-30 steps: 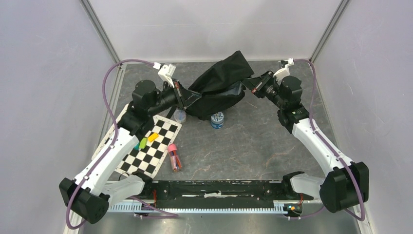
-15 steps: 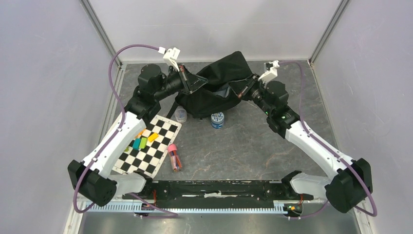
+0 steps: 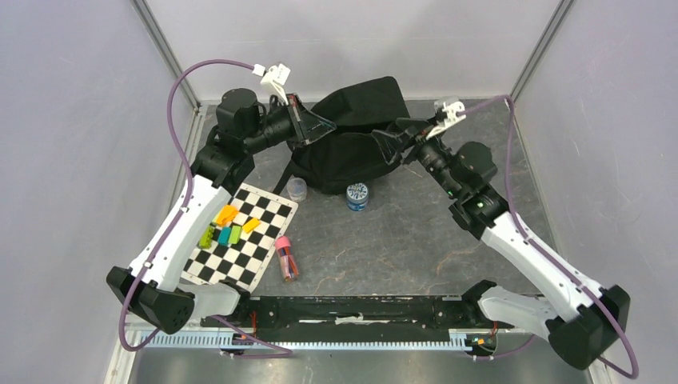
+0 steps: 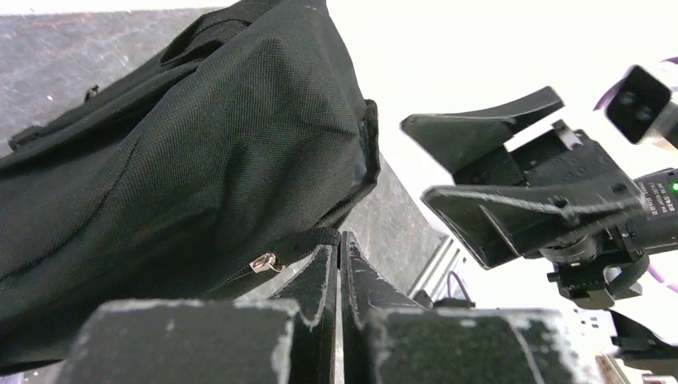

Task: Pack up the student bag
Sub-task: Zip the student bag at the center of the board.

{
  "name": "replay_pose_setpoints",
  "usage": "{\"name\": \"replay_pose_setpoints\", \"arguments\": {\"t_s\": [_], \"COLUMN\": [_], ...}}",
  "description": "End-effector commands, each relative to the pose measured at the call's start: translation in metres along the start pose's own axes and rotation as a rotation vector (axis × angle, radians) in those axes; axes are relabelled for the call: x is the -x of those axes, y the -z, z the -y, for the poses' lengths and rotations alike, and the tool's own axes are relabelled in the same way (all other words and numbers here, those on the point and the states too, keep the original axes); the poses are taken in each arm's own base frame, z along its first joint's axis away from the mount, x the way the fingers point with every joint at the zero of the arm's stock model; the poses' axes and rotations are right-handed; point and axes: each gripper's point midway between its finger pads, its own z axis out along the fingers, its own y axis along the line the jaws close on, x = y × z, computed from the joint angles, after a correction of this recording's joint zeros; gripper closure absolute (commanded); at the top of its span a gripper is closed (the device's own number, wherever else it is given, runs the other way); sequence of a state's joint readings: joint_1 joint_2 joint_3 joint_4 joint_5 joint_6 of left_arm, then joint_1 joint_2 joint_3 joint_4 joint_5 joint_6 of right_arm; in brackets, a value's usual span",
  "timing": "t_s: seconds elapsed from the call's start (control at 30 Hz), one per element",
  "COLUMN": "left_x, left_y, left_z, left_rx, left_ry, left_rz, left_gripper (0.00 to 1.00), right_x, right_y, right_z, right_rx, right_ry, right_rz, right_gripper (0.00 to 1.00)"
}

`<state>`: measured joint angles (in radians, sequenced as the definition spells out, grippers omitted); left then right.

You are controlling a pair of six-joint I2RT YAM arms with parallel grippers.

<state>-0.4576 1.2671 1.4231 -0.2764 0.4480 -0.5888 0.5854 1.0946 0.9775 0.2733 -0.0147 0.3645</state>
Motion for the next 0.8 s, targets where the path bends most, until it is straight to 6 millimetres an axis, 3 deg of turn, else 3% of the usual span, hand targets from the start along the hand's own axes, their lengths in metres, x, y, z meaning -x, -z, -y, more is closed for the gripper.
{"name": "replay_pose_setpoints", "arguments": {"t_s": [0.0,0.2,0.4,0.5,0.77], "left_x": [0.038,0.023,0.02,0.019,0.022], "left_y": [0.03,0.039,0.05,0.051,0.061], "left_z": [0.056,0.061,0.075,0.078,0.088], "left_rx": [-0.163,-0.202,-0.261,-0.275,-0.307], "left_ry": [-0.06,-0.006,-0.012,-0.006,-0.02], "left_rz": [0.061,-0.026,-0.05,-0.056,-0.048], "left_gripper": [0.98,0.98,0.98,0.98,0.98], "right_x": [0.017,0.029,0.03,0.022,0.002], "right_y": [0.027,0.054,0.04,0.026,-0.007], "right_z": [-0.044,-0.089,-0.125,-0.131,-0.119], "right_rx": [0.303,0.533,0.583,0.56,0.445], "right_ry": [0.367,0.47,0.519,0.541,0.514], "right_rz": [0.111,0.304,0.352,0.342,0.302], "right_gripper": [0.24,0.25,0.35,0.42,0.56]}}
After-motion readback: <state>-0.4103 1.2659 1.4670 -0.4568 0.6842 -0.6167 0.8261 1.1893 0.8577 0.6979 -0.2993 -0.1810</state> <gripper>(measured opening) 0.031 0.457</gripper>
